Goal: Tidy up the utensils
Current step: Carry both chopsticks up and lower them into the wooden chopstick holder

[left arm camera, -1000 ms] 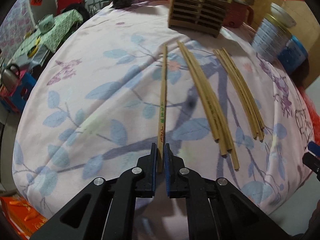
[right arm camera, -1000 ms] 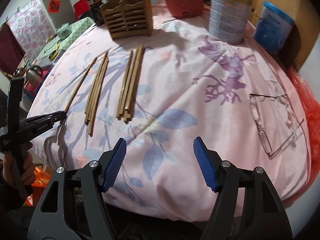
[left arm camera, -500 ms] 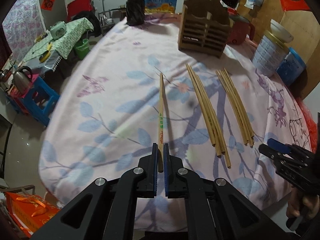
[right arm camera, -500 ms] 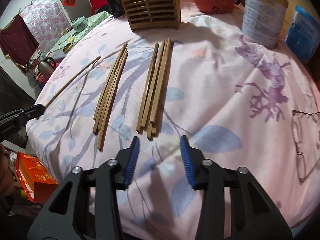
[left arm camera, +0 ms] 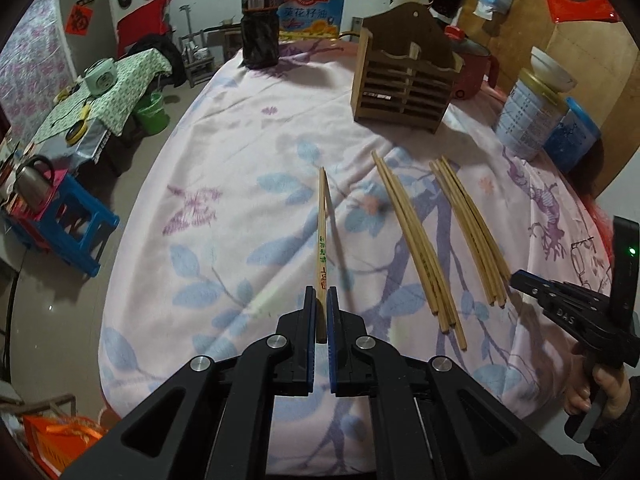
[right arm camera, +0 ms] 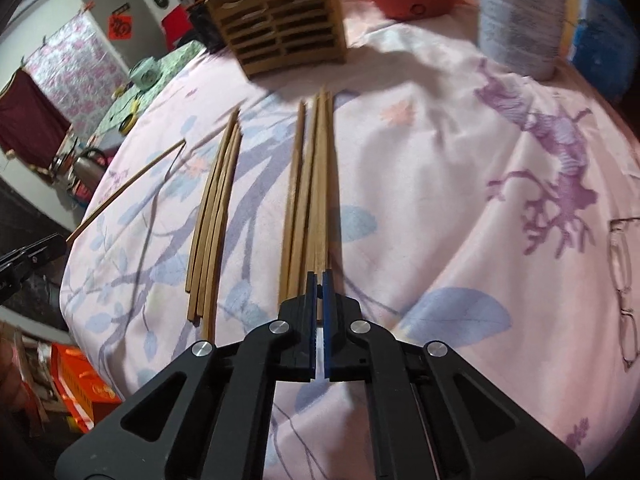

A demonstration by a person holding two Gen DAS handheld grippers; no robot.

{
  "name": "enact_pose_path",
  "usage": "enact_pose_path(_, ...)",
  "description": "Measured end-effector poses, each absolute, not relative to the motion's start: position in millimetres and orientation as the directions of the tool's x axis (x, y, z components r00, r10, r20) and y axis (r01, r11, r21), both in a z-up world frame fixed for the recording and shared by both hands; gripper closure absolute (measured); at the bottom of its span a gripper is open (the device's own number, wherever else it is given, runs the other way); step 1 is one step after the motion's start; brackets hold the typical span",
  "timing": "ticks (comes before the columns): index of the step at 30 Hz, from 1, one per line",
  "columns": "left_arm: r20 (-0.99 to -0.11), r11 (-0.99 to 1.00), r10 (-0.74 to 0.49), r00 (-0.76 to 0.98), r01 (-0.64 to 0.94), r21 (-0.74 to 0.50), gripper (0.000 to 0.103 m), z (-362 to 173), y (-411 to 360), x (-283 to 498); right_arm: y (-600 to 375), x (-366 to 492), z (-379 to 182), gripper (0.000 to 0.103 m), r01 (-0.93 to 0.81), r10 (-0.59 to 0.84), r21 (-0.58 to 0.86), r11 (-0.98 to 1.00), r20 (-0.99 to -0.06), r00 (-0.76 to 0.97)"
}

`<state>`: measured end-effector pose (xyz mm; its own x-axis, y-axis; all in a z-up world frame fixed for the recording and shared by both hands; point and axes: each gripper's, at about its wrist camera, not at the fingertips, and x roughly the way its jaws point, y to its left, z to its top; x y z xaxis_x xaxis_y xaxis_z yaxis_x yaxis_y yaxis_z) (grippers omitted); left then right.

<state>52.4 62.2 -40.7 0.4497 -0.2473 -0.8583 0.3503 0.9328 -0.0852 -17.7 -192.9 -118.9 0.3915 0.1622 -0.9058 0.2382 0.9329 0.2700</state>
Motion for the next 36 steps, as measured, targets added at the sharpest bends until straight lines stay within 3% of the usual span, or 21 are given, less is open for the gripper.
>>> enact_pose_path(11,-0.789,0.874,-0.363,0.496,0.476,-0.102,0.097,29,54,102,-214,-16,-11,0.101,0.321,-0.014,0.227,0.920,-0.798,0.602)
enact_pose_path(18,-0.734,0.855,-0.433,0.523,0.495,-0.151,0.097,81,21,129,-235,13,27,0.101,0.246,0.018,0.240,0.939,-0.749,0.662)
enact_pose_path(19,-0.730,0.855,-0.436,0.526,0.495,-0.154,0.097,84,17,131,-238,17,23,0.100,0.211,0.057,0.249,0.945,-0.763,0.644)
enact_pose_path(23,-0.721,0.860,-0.435,0.540,0.487,-0.153,0.097,92,0,134,-237,13,-27,0.081,0.103,0.139,0.221,0.970,-0.847,0.513)
enact_pose_path(28,-0.745,0.869,-0.414,0.523,0.471,-0.151,0.097,85,-11,135,-223,-21,-99,0.081,0.035,0.186,0.212,0.977,-0.914,0.360)
enact_pose_path(36,-0.773,0.882,-0.369,0.515,0.458,-0.116,0.097,82,-19,141,-206,-31,-134,0.079,0.046,0.263,0.295,0.954,-0.902,0.343)
